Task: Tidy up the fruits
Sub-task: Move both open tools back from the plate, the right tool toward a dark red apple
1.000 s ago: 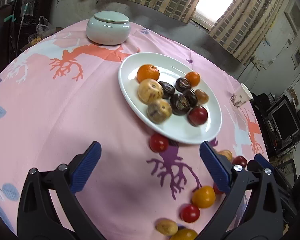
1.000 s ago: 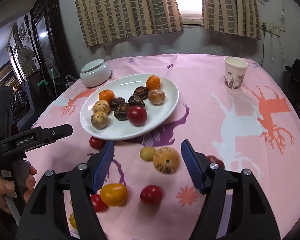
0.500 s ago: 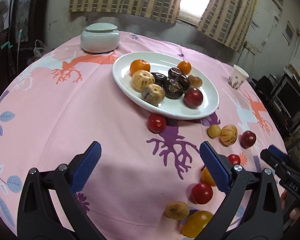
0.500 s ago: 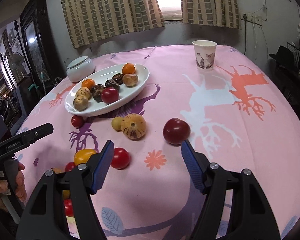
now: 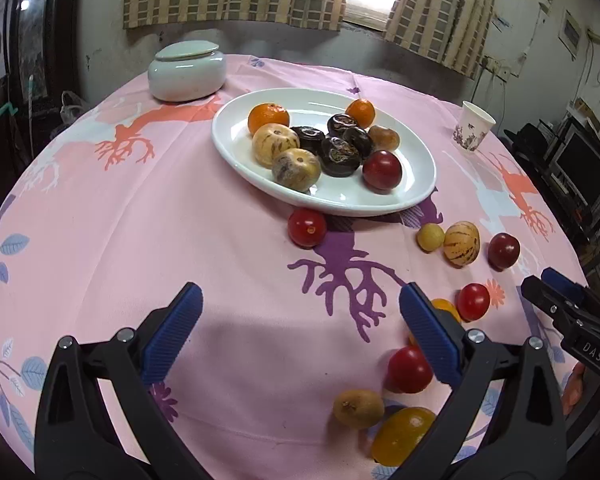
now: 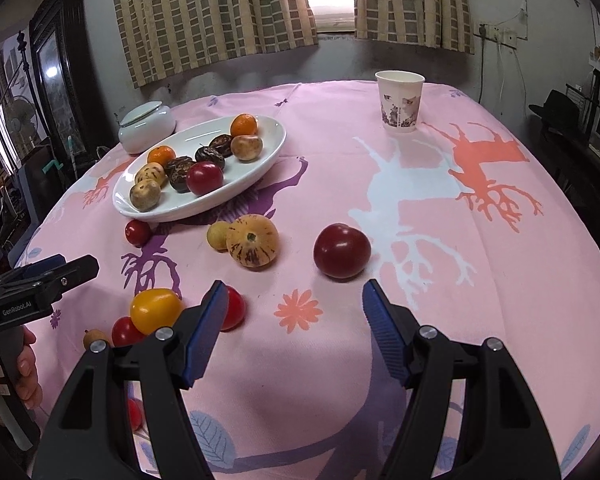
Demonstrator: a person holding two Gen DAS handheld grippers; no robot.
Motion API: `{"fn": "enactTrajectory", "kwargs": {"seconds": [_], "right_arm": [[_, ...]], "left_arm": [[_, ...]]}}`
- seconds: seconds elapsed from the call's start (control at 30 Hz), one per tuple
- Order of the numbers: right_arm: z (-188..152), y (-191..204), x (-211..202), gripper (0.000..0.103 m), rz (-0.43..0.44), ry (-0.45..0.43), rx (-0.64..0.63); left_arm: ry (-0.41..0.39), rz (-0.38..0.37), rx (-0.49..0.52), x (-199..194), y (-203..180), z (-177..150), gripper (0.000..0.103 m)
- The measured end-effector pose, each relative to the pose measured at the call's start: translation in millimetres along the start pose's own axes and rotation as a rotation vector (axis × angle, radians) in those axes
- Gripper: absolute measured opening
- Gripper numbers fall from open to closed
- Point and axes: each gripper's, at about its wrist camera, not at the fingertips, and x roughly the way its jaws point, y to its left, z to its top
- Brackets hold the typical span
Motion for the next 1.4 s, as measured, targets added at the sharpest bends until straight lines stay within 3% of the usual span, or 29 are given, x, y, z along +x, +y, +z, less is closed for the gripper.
{"fn": "enactTrajectory", "kwargs": {"seconds": [0.13, 0.4, 0.87, 1.1, 1.23, 1.4], "right_arm": [[0.2, -5.3, 1.8, 0.070, 0.003, 0.015, 0.036], [-2.1, -3.4, 3.7, 0.070, -0.041, -0.011, 0.013], [-4.1, -11.3, 12.1, 0.070, -0.075, 0.014, 0.043], [-7.5, -15.3, 21.5, 0.070, -0.041, 0.051, 0.071], [-9.5, -10.9, 26.0, 0.070, -0.083, 0.065, 0.033], [-7.7, -12.5, 35.3, 0.070, -0.116, 0.123, 0.081]], "left_arm": [[0.017, 0.002, -0.028, 2.6, 4.2, 0.1, 0.100], [0.038, 0.021, 0.022, 5.1, -1.8, -0.6, 0.100], [0.018, 0.054, 0.084, 1.1, -9.5, -1.1, 0.100], [-0.015, 0.055, 0.081, -4.9, -9.6, 0.1, 0.100], [-0.024, 0.075, 0.110, -8.3, -12.8, 0.6, 0.100], [-0.065, -0.029, 0.075, -13.5, -4.5, -1.6, 0.101]]}}
